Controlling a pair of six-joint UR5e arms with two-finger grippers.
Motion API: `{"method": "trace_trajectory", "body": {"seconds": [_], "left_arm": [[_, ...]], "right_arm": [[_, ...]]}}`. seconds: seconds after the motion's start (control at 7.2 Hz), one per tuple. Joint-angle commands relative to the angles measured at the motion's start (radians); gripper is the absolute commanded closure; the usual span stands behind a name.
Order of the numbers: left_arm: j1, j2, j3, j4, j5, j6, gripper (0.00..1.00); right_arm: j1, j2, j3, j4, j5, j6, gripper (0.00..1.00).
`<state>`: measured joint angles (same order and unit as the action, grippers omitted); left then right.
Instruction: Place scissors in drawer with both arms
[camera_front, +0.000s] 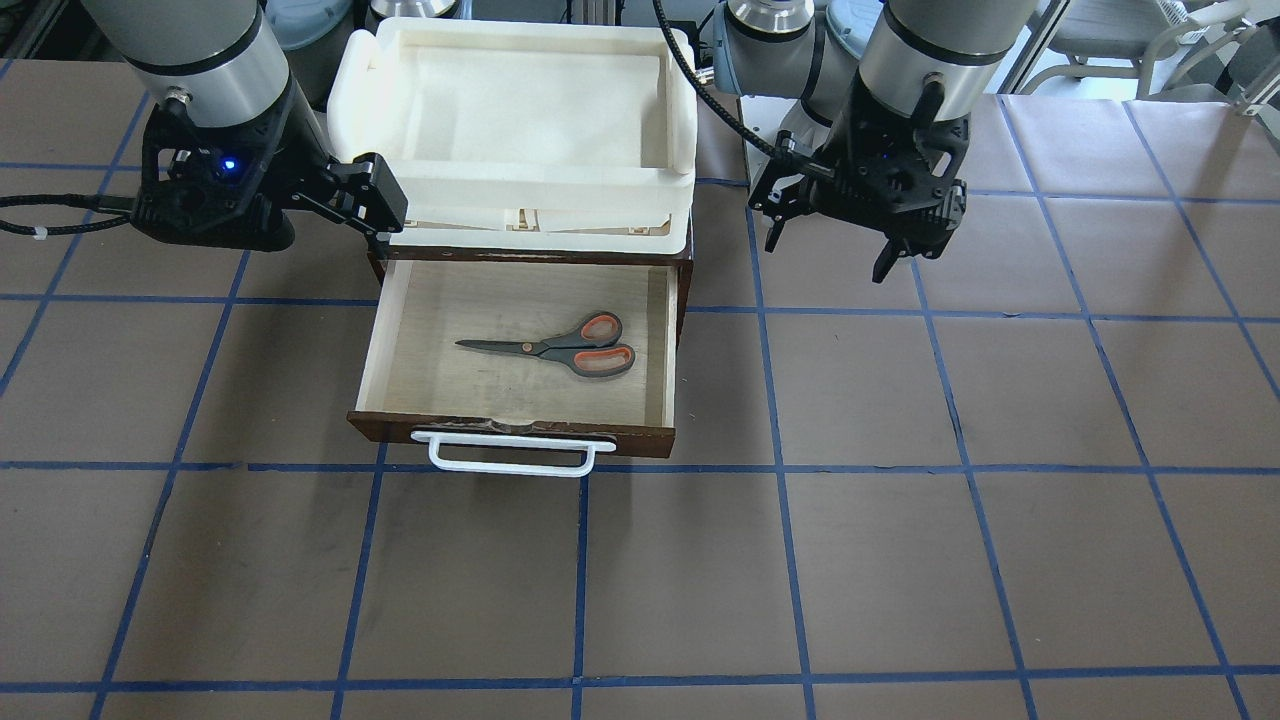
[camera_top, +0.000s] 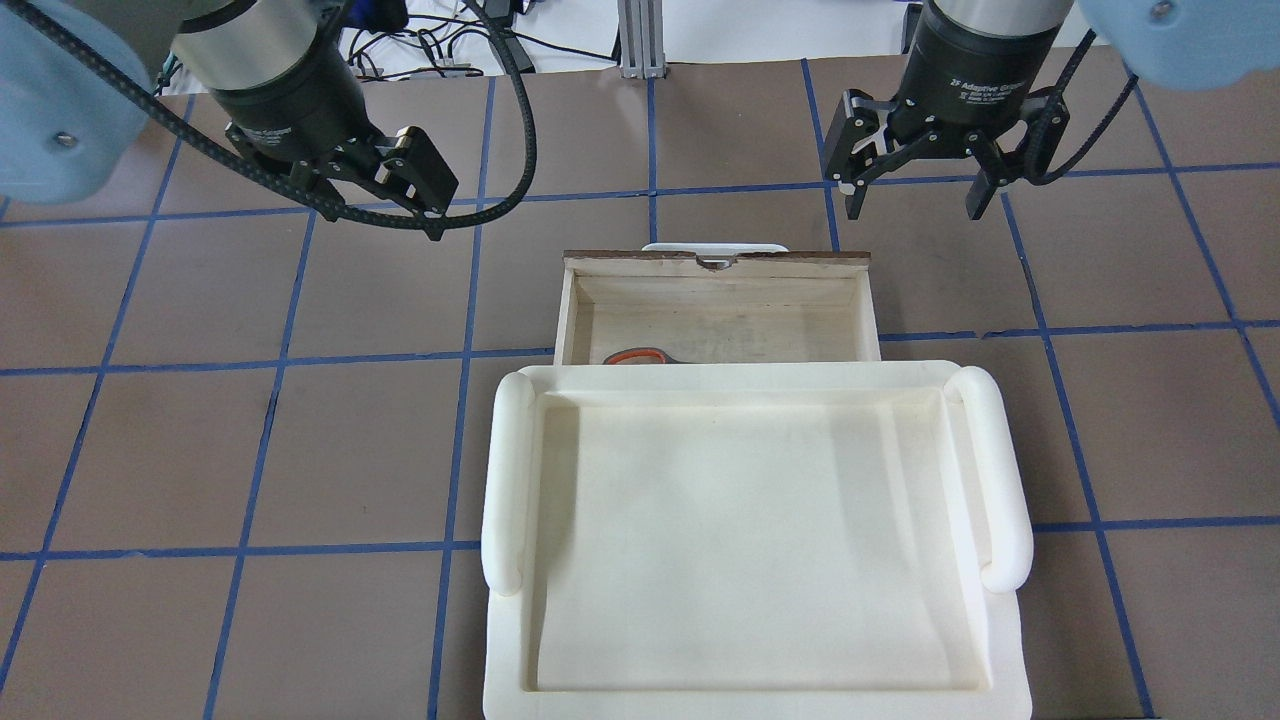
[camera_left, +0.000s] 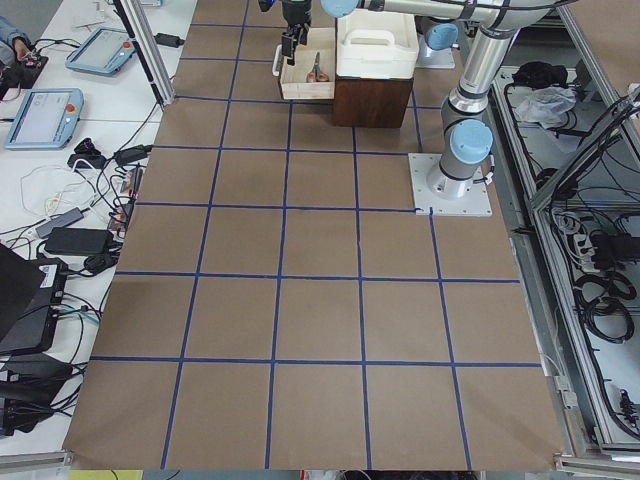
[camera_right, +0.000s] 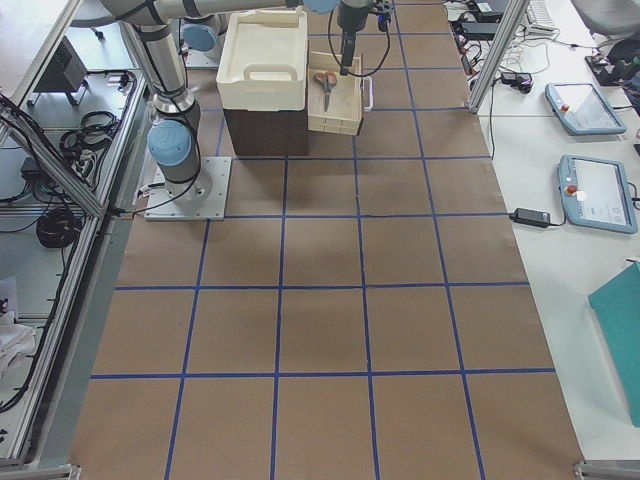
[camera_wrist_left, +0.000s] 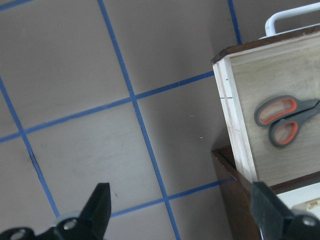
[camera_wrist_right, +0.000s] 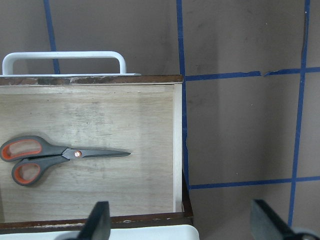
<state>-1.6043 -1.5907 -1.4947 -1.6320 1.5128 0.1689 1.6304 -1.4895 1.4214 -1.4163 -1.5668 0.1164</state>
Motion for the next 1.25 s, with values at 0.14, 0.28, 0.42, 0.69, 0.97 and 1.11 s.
{"method": "trace_trajectory", "body": {"seconds": [0.14,0.28,0.42,0.69,0.97,1.11], "left_arm": [[0.049,0.034,-0.012,-0.052,-0.006,-0.109,0.00],[0.050,0.053,-0.013,-0.060,0.007,-0.121,0.00],[0.044,0.060,-0.021,-0.069,-0.008,-0.193,0.00],[0.046,0.063,-0.039,-0.058,0.004,-0.180,0.00],[0.044,0.063,-0.039,-0.058,0.006,-0.170,0.00],[0.050,0.061,-0.041,-0.058,0.003,-0.170,0.00]], "right_arm": [[0.000,0.000,0.004,-0.001,-0.007,0.000,0.00],[0.000,0.000,0.004,-0.001,-0.007,0.000,0.00],[0.000,0.000,0.004,0.000,-0.007,0.000,0.00],[0.000,0.000,0.004,0.000,-0.009,0.002,0.00],[0.000,0.000,0.004,-0.001,-0.010,0.002,0.00],[0.000,0.000,0.004,0.000,-0.010,0.003,0.00]]}}
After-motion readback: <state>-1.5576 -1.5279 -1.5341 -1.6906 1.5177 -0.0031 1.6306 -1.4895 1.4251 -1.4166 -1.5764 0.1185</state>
